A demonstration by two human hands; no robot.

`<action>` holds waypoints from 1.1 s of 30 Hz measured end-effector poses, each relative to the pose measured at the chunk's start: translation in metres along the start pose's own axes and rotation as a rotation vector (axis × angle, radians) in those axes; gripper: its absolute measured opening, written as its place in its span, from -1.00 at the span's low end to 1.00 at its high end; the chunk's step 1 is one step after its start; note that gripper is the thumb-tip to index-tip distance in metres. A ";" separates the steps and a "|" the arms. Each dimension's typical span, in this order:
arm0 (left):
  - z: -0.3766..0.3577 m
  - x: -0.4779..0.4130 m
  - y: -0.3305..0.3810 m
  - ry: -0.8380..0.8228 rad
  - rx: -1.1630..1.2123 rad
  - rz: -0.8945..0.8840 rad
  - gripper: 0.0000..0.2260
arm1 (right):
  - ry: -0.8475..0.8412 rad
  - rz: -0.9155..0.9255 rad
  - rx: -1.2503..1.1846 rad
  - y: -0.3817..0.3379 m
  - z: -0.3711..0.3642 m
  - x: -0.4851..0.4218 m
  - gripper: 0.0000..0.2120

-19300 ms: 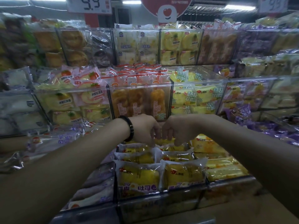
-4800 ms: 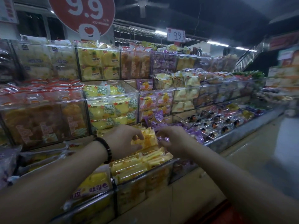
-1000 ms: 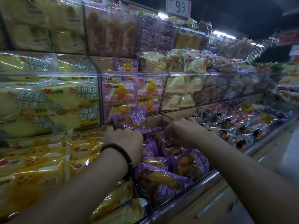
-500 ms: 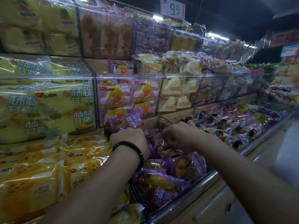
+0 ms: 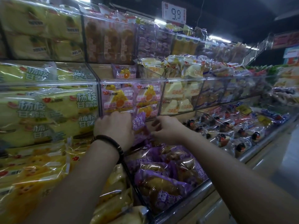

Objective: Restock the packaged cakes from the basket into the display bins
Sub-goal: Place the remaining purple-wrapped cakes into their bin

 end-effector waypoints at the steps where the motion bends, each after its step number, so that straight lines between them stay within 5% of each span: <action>1: -0.001 0.000 -0.004 -0.010 0.045 0.052 -0.72 | 0.001 -0.027 -0.070 -0.002 -0.005 -0.004 -0.60; 8: -0.015 -0.009 -0.019 -0.168 0.225 0.120 -0.80 | 0.024 -0.047 -0.328 -0.007 -0.031 -0.030 -0.67; 16: -0.025 -0.024 -0.022 -0.012 0.599 0.129 -0.57 | 0.335 -0.113 -0.434 0.011 0.000 -0.026 -0.63; 20: -0.028 -0.023 -0.019 -0.010 0.514 0.018 -0.77 | 0.488 -0.218 -0.171 0.023 0.017 -0.008 -0.67; 28: -0.044 -0.017 0.000 -0.226 0.096 -0.133 -0.89 | 0.588 -0.239 -0.074 0.029 0.007 -0.002 -0.22; 30: -0.045 -0.017 0.001 -0.268 0.055 -0.142 -0.91 | 0.609 -0.223 -0.001 0.026 0.002 0.000 -0.34; 33: -0.046 -0.020 0.003 -0.289 0.004 -0.150 -0.92 | 0.617 0.058 0.271 0.016 -0.005 0.011 -0.70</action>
Point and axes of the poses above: each hand's wrist, its own x-axis away from the middle knuckle, its own z-axis out of the back of the hand, y = z × x, the point moved 1 cm from there along -x, towards the middle knuckle, and after that the axes turned 9 degrees about -x, right-handed, at the moved point
